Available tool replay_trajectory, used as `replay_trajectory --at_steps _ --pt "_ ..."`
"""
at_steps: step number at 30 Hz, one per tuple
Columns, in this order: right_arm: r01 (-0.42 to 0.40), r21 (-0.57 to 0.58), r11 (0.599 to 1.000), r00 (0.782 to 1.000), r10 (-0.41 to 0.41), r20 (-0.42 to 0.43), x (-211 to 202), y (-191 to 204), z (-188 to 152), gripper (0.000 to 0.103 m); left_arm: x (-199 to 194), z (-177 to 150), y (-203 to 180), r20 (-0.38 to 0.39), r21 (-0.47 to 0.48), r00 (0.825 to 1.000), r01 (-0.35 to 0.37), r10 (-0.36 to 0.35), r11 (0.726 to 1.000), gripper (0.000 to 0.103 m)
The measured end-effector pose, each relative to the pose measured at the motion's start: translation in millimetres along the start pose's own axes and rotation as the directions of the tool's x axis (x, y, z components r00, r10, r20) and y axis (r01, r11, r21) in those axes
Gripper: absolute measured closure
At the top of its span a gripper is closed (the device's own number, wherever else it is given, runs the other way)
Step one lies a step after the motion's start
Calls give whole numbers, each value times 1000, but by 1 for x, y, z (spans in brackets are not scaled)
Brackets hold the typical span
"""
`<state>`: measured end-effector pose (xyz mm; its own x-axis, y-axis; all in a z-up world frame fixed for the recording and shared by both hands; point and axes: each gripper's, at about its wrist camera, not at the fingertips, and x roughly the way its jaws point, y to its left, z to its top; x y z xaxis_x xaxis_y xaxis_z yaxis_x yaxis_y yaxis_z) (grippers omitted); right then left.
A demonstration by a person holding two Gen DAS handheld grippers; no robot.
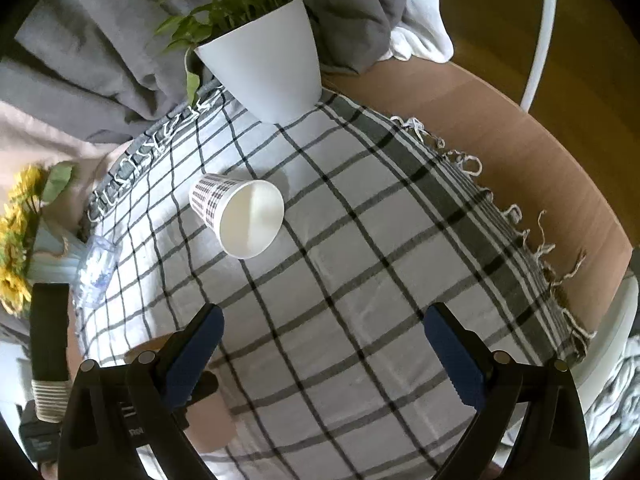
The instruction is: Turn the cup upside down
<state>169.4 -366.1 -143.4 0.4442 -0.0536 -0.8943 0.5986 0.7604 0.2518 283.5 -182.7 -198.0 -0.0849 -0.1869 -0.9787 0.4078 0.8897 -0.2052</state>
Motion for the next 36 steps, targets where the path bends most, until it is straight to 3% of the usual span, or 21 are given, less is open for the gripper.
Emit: replay_trajectory --at_steps 4,10,15,19,21,22,24,25,26,28,33,36 --pt "8 -26 1000 1000 -8 2 2 1 -1 2 0 -6 4 39 -26 999 13 -12 1000 22" --pt "13 -78 997 999 -11 38 -5 5 -3 2 -9 -21 9 127 -60 992 17 -9 998 19" --pt "-32 -120 992 998 38 47 -15 14 -9 2 -35 -46 21 254 -126 967 23 10 992 18" --pt "-65 -163 984 995 76 66 -24 25 -22 2 -67 -73 42 407 -240 899 -67 163 968 8" --pt "-73 -201 977 994 88 67 -25 35 -33 2 -84 -88 56 486 -307 839 -100 246 946 4" --pt "-85 -223 971 993 101 63 -25 41 -40 2 -89 -93 61 508 -327 817 -109 272 939 0" --pt "-104 -249 963 992 118 41 -21 52 -51 2 -102 -104 73 556 -373 753 -154 353 915 0" --pt "-107 -268 958 993 118 25 -18 60 -58 2 -106 -109 78 572 -381 729 -169 375 909 0" --pt "-110 -278 954 993 120 20 -16 65 -64 2 -112 -115 82 594 -389 691 -200 411 899 0" --pt "-111 -306 946 992 126 30 -15 77 -75 2 -118 -123 88 621 -381 649 -240 439 893 0" --pt "-106 -316 943 993 116 14 -7 94 -94 2 -117 -137 95 642 -358 618 -280 453 891 0" --pt "-87 -331 939 995 97 12 -1 100 -104 3 -110 -141 107 625 -366 644 -258 442 894 0"
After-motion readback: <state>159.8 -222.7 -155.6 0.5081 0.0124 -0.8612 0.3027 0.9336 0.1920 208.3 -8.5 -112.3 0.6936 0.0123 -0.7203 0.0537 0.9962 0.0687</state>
